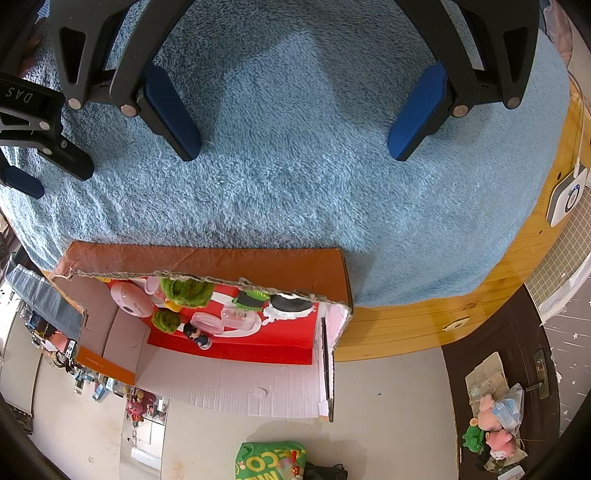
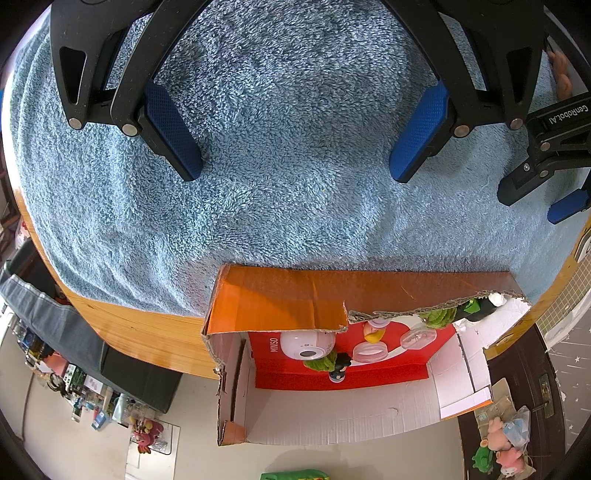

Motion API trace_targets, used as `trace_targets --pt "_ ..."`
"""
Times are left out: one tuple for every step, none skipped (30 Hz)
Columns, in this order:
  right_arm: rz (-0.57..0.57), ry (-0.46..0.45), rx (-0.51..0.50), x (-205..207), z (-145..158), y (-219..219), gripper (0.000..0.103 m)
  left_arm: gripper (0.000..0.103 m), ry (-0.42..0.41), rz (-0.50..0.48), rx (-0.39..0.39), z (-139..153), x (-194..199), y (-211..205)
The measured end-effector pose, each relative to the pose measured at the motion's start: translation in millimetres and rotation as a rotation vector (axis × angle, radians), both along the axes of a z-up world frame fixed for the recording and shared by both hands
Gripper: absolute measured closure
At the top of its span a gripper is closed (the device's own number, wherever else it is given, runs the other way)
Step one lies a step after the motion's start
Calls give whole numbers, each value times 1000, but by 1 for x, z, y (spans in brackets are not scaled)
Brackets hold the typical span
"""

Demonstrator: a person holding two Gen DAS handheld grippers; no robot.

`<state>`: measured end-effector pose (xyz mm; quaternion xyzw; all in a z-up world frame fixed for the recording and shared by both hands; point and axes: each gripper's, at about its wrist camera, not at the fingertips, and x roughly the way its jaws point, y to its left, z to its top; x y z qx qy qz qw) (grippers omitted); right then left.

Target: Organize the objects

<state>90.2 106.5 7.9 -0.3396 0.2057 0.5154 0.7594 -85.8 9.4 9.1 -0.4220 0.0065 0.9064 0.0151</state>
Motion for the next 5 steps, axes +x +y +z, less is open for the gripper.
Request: trace_targets --pt "0 0 0 0 0 0 0 0 0 0 0 0 0 0" --pt "0 0 0 0 0 0 0 0 0 0 0 0 0 0" --pt "0 0 0 0 0 0 0 0 0 0 1 0 0 0" --pt "0 0 0 0 0 0 0 0 -1 -1 1 0 0 0" --pt "0 0 0 0 0 0 0 0 0 0 1 0 0 0"
